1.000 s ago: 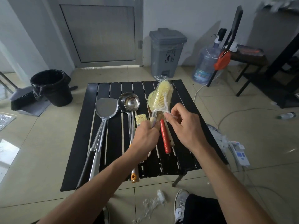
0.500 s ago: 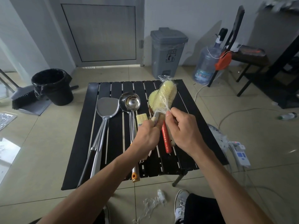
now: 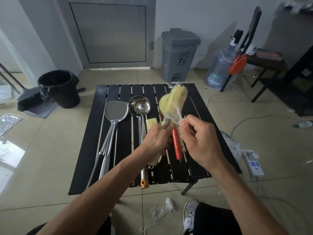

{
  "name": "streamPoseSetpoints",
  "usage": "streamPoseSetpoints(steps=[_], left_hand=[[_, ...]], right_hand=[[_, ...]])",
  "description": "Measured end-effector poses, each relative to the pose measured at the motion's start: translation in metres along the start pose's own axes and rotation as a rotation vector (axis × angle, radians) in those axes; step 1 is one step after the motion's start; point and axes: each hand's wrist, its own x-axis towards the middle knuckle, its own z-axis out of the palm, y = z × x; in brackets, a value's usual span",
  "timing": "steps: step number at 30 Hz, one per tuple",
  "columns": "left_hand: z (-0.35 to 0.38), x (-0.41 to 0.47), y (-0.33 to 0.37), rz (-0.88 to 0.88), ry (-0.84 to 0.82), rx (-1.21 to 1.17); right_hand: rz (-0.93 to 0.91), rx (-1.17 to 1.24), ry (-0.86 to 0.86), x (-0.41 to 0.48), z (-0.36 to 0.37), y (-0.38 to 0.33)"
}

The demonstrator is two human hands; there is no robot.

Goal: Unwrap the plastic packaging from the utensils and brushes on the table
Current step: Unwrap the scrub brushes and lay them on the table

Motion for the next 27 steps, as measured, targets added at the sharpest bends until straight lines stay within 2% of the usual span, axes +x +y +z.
streamPoseSetpoints(steps=[2,7,10,15,21,24,27], left_hand=[[-0.001,-0.001,0.003,0.0,0.01,0.016],[0.007,-0.002,0.002,0.044,0.023,0.055],[0.009,-0.001,-0.005,0.078,0.079,0.19],[0.009,-0.002,-0.008,0.159,0.162,0.361],[0.006,0.001,-0.012,0.12,0.172,0.519],[0.003,-0.002,-0.015,0.129,0.148,0.594],[0.005,-0.006,-0.017,0.195,0.101,0.64]], right_hand=[[0.063,0.076,0.04,0.002,-0.008,0.005],[0.223,0.268,0.263,0.008,-0.019,0.026],[0.286,0.329,0.222,0.006,-0.017,0.035],[0.141,-0.057,0.1,0.004,-0.006,0.037],[0.016,-0.406,0.121,0.011,-0.005,0.039],[-0.03,-0.481,0.197,0.017,-0.014,0.04],[0.009,-0.431,0.283,0.019,-0.023,0.043]])
